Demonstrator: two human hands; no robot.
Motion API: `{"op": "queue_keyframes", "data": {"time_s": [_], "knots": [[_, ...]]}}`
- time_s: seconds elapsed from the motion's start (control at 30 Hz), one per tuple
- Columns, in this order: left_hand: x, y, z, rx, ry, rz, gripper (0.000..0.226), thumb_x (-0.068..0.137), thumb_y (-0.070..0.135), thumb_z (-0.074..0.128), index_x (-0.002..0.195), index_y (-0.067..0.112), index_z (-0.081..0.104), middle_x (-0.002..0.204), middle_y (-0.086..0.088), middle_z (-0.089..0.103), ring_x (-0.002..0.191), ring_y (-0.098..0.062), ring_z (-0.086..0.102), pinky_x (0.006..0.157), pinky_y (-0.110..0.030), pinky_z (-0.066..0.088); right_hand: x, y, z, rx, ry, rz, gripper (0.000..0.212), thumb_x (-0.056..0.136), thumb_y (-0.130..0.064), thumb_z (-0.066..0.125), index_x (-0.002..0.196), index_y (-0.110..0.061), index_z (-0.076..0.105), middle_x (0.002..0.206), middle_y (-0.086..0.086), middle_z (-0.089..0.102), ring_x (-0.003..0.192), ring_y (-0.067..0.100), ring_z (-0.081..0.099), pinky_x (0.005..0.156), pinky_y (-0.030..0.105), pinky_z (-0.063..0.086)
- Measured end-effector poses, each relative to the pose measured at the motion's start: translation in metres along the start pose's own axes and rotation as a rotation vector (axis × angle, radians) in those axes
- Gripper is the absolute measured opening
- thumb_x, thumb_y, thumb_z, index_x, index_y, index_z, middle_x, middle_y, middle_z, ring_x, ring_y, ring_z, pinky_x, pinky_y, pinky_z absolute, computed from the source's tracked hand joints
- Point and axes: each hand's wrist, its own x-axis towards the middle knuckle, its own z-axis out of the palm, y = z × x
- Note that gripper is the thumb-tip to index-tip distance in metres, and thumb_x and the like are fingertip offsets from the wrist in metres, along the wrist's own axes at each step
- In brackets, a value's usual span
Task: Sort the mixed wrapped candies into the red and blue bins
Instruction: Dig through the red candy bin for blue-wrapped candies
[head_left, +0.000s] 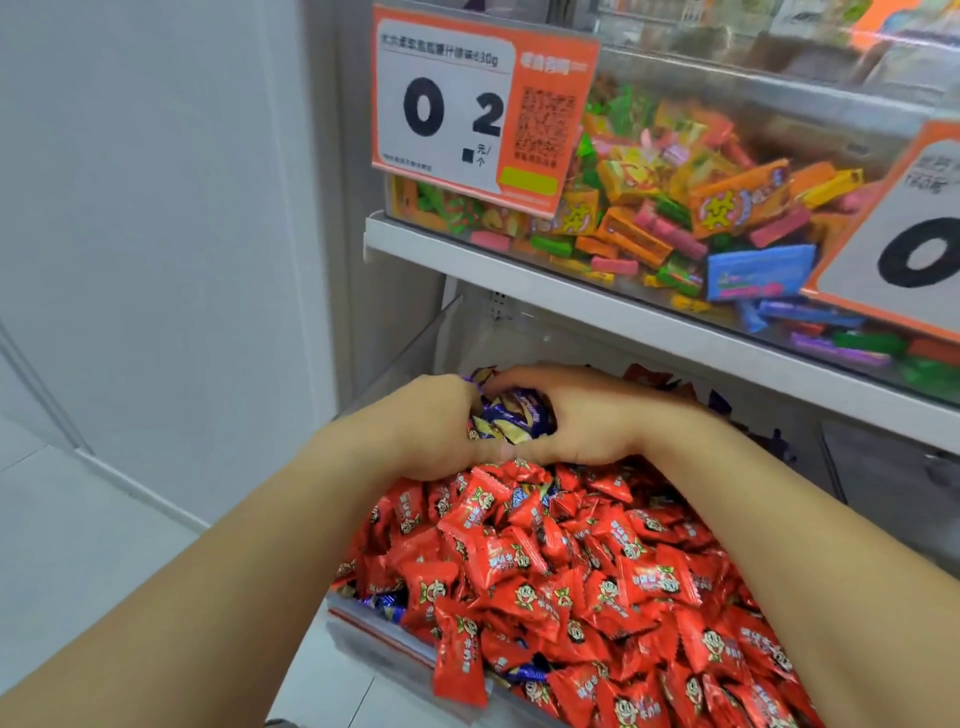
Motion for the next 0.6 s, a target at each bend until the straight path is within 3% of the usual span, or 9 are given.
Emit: {"op": "queue_keyframes", "data": {"time_s": [0.07, 0.17, 0.33, 0.43, 0.6], "knots": [[0.001, 0.001, 0.002, -0.046, 0.051, 0.0, 0.065, 0.08, 0.06, 0.069, 0.128, 0.017, 0.062, 0.122, -0.003, 0.066, 0.109, -0.022, 0.061, 0.085, -0.025, 0.045, -0.001, -0.001, 0.002, 0.02, 0.01, -0.027, 0.063, 0.085, -0.034, 0.078, 0.141, -0.031, 0.05, 0.135, -0.009, 0.059, 0.117, 0.01, 0.058, 0.098, 0.029, 0.047], [0.004, 0.001, 0.006, -0.102, 0.098, -0.004, 0.057, 0.08, 0.05, 0.074, 0.123, 0.014, 0.062, 0.115, -0.002, 0.066, 0.103, -0.022, 0.061, 0.086, -0.029, 0.048, 0.002, 0.001, 0.006, 0.042, 0.021, -0.025, 0.061, 0.085, -0.032, 0.078, 0.14, -0.03, 0.053, 0.136, -0.007, 0.06, 0.119, 0.012, 0.058, 0.101, 0.032, 0.047], [0.005, 0.0, 0.011, -0.171, 0.25, 0.039, 0.04, 0.086, 0.031, 0.074, 0.122, 0.017, 0.064, 0.116, -0.003, 0.069, 0.106, -0.021, 0.062, 0.077, -0.021, 0.039, 0.003, 0.004, 0.01, 0.152, 0.194, 0.02, 0.063, 0.08, -0.028, 0.083, 0.138, -0.027, 0.058, 0.135, -0.006, 0.061, 0.121, 0.012, 0.057, 0.102, 0.026, 0.043], [0.005, -0.001, 0.009, -0.257, 0.341, 0.039, 0.037, 0.087, 0.027, 0.072, 0.122, 0.017, 0.065, 0.111, -0.002, 0.07, 0.094, -0.013, 0.062, 0.076, -0.021, 0.039, 0.002, 0.004, 0.009, 0.228, 0.279, 0.026, 0.061, 0.078, -0.024, 0.084, 0.133, -0.027, 0.061, 0.129, -0.008, 0.065, 0.116, 0.008, 0.058, 0.103, 0.027, 0.044], [0.0, -0.001, -0.001, -0.424, 0.425, 0.062, 0.03, 0.091, 0.022, 0.067, 0.121, 0.016, 0.068, 0.115, 0.002, 0.07, 0.108, -0.012, 0.063, 0.093, -0.025, 0.045, -0.008, 0.003, -0.001, 0.348, 0.372, 0.063, 0.053, 0.079, -0.03, 0.084, 0.127, -0.033, 0.063, 0.115, -0.01, 0.068, 0.101, 0.009, 0.065, 0.096, 0.033, 0.051]]}}
